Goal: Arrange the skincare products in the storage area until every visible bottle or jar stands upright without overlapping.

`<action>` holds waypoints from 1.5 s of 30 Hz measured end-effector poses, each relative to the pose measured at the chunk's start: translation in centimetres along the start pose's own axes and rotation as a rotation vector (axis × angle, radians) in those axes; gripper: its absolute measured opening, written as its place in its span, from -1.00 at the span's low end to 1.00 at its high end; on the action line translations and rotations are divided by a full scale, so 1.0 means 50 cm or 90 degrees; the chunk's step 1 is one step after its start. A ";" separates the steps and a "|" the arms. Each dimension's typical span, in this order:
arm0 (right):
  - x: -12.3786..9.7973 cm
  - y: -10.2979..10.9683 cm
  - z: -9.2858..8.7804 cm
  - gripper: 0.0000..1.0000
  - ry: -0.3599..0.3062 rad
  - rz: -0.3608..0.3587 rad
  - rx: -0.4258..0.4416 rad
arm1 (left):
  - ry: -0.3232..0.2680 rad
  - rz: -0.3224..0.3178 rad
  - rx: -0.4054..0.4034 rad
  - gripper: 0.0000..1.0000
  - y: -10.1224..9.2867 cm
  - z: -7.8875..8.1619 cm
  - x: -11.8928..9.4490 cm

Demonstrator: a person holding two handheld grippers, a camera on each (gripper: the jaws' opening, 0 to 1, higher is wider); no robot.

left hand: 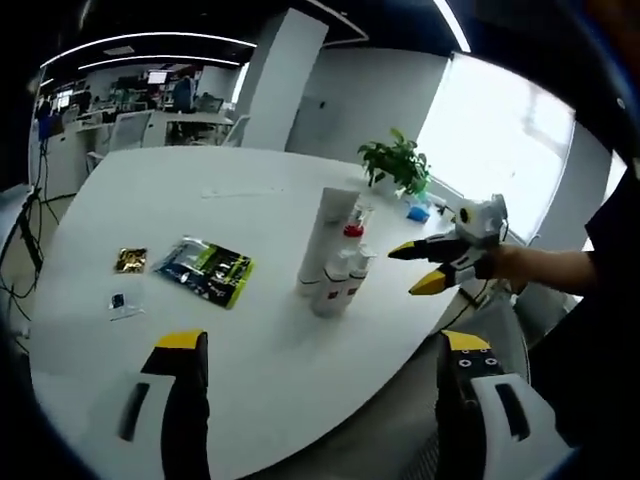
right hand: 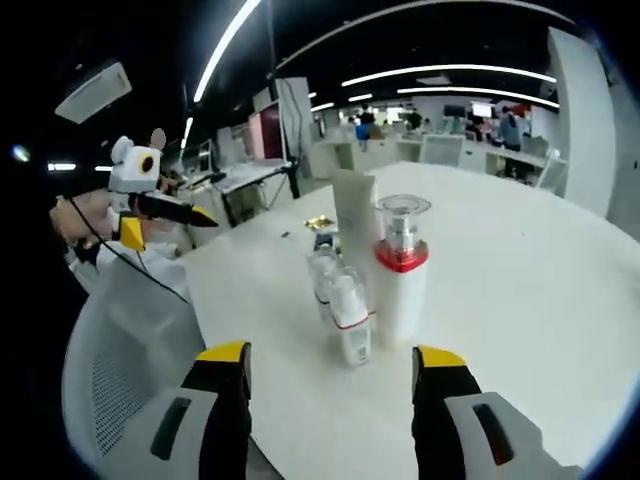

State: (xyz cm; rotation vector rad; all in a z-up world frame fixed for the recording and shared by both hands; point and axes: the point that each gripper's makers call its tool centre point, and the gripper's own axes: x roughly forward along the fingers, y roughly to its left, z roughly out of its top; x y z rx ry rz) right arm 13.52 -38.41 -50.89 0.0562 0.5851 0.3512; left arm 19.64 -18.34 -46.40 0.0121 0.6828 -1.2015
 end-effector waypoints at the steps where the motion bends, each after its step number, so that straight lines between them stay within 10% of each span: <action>1: -0.002 0.004 0.004 0.24 -0.001 -0.004 0.000 | -0.001 0.003 -0.002 0.75 0.005 -0.001 -0.004; 26: -0.091 0.019 0.026 0.99 -0.062 -0.086 0.106 | -0.006 0.075 -0.034 0.94 0.083 -0.030 -0.075; 33: -0.109 0.021 0.051 0.99 -0.105 -0.113 0.124 | -0.002 0.080 -0.029 0.98 0.084 -0.034 -0.076; 45: -0.094 0.003 -0.010 0.98 -0.086 -0.163 0.111 | 0.026 0.074 -0.018 0.98 0.062 -0.056 -0.066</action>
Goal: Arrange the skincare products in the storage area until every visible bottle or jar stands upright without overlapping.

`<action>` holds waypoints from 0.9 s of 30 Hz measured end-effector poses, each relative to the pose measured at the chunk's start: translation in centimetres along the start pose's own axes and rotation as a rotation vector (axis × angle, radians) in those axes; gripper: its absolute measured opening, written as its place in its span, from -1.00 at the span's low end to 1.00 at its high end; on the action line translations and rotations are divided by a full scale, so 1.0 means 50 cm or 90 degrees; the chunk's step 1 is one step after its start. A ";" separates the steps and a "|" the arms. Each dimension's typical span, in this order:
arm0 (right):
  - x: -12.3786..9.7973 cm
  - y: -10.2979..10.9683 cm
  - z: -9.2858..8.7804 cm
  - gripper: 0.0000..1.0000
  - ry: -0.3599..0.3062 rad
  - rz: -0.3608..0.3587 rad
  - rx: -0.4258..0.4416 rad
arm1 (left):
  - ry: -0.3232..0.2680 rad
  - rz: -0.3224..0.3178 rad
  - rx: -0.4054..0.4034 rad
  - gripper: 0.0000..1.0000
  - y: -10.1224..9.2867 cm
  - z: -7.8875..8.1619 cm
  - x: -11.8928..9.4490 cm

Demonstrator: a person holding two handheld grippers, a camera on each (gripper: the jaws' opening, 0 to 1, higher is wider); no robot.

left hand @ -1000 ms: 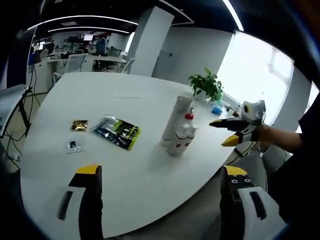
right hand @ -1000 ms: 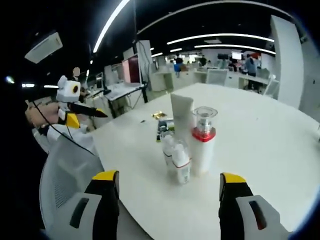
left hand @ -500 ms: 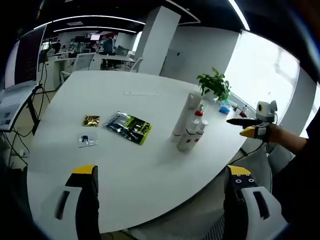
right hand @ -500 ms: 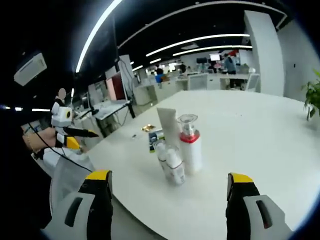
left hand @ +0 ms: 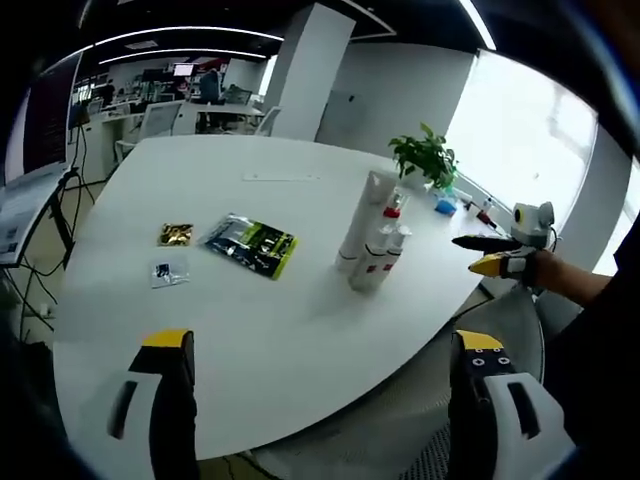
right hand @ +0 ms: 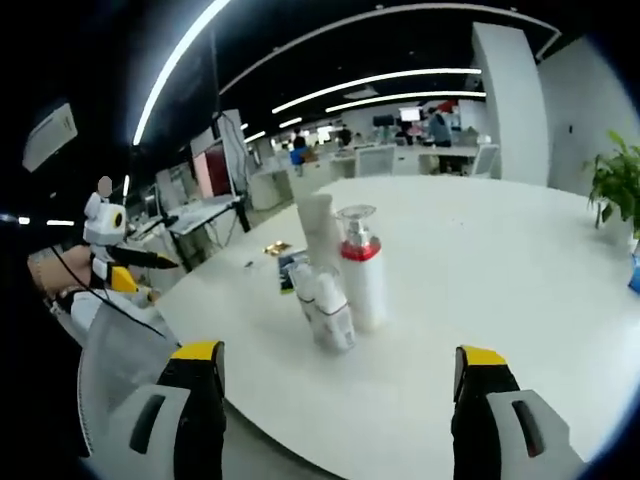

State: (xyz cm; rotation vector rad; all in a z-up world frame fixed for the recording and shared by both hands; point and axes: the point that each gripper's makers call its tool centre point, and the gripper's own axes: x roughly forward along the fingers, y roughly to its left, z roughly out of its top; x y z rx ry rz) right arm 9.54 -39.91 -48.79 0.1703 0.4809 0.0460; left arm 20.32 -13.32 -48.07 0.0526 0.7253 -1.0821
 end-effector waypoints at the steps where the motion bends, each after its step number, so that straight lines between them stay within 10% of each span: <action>1: 0.002 -0.002 -0.002 0.98 0.004 -0.003 -0.005 | 0.001 -0.001 0.000 0.98 0.001 0.000 0.000; 10: 0.006 0.008 -0.008 0.95 0.018 -0.026 -0.094 | 0.007 -0.003 0.004 0.98 -0.009 0.003 0.005; 27: 0.003 -0.007 -0.015 0.83 0.019 -0.025 -0.041 | 0.018 -0.034 -0.045 0.87 -0.003 0.025 0.077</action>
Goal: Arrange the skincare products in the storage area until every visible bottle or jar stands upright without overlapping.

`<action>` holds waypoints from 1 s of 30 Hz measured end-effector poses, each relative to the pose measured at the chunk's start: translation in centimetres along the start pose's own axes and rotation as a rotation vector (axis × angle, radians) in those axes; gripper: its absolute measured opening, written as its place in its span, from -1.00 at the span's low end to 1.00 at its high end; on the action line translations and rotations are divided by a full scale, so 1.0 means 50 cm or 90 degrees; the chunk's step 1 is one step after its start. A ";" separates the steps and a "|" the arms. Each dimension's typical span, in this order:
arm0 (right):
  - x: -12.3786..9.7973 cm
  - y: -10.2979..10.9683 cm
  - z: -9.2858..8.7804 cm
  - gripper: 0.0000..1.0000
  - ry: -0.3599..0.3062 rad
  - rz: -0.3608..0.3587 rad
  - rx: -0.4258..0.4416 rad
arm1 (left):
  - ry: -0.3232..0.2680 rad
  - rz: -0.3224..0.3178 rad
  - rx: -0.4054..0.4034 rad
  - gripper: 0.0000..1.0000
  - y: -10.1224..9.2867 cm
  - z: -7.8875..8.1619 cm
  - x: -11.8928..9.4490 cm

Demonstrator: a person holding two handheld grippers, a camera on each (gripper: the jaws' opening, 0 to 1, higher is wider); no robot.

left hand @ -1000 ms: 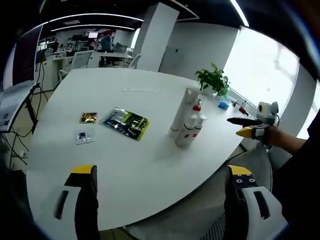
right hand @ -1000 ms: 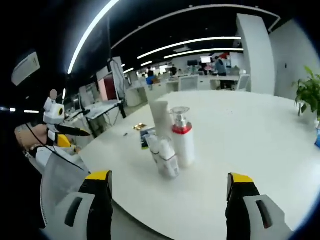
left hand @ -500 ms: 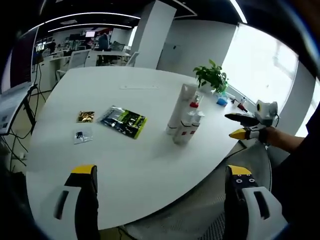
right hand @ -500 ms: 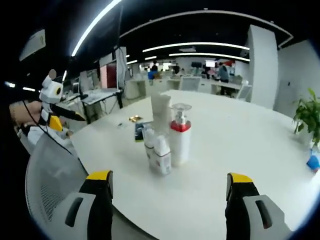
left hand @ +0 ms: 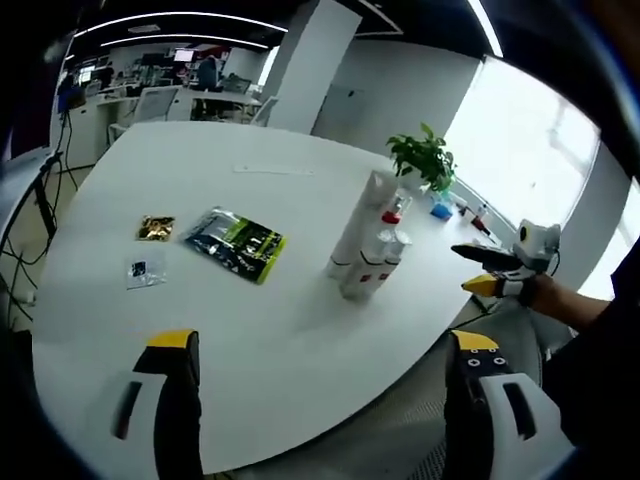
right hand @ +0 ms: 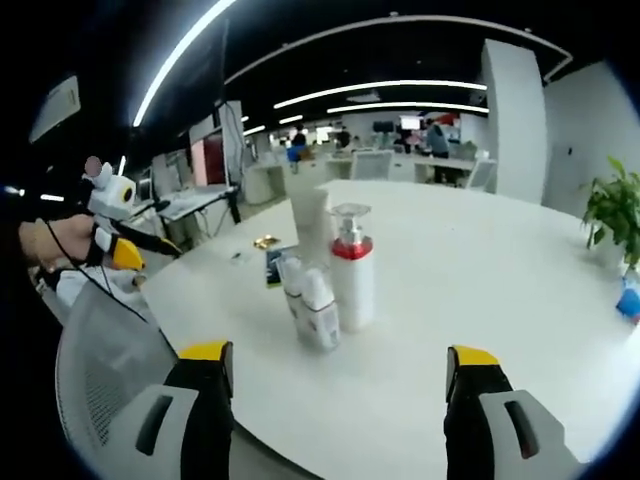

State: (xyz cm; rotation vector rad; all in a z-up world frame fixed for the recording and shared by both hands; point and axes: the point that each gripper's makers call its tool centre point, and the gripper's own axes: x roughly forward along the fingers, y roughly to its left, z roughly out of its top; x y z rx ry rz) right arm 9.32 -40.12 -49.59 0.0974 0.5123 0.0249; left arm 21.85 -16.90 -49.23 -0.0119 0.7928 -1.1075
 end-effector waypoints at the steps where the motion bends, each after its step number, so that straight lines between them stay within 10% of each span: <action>1: 0.001 0.004 0.000 0.82 0.003 0.002 -0.002 | 0.002 -0.003 -0.004 0.86 0.000 0.000 0.005; 30: 0.002 -0.018 -0.011 0.69 0.012 -0.022 0.031 | 0.075 0.057 -0.137 0.41 0.129 0.052 0.194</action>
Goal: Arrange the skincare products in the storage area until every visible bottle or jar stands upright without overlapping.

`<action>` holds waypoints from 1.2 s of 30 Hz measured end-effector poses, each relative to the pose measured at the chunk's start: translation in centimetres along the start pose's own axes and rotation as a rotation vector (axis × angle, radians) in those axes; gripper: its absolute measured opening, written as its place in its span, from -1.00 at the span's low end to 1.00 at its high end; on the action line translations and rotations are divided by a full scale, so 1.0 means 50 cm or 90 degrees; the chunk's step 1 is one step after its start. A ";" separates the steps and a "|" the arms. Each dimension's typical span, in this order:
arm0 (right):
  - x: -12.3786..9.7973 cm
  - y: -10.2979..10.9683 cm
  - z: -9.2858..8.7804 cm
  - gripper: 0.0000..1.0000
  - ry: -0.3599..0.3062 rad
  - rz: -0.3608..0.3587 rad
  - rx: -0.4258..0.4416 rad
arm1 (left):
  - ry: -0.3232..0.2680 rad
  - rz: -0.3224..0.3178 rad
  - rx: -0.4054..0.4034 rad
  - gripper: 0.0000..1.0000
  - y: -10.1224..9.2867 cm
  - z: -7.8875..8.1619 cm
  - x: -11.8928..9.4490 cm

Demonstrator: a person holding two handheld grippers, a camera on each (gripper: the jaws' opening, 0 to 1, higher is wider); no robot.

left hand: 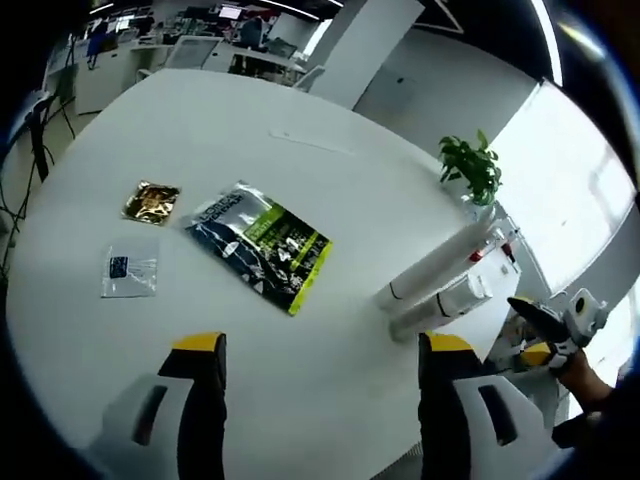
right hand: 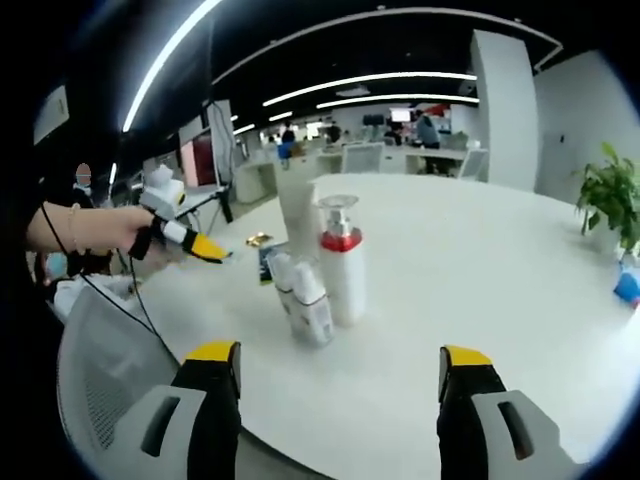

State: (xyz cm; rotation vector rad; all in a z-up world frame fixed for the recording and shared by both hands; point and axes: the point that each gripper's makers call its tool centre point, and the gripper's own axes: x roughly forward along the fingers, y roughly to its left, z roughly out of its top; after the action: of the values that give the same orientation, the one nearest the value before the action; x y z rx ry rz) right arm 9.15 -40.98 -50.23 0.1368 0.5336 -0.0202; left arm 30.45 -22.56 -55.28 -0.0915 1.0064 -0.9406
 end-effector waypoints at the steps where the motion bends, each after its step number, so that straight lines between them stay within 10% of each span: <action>1: 0.000 -0.001 0.000 0.69 0.001 0.000 0.002 | 0.001 0.004 -0.009 0.39 0.003 0.003 0.005; 19: 0.002 -0.002 -0.012 0.70 0.022 -0.003 0.016 | 0.006 0.080 -0.030 0.20 0.071 0.062 0.087; 36: 0.004 -0.007 -0.019 0.69 0.037 -0.010 0.030 | 0.003 0.119 -0.046 0.04 0.057 0.050 0.115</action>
State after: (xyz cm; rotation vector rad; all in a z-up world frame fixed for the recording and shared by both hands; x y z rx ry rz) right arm 8.84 -41.18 -51.20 0.1805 0.5920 -0.0439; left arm 35.24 -25.70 -59.08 -0.0543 1.0350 -0.7339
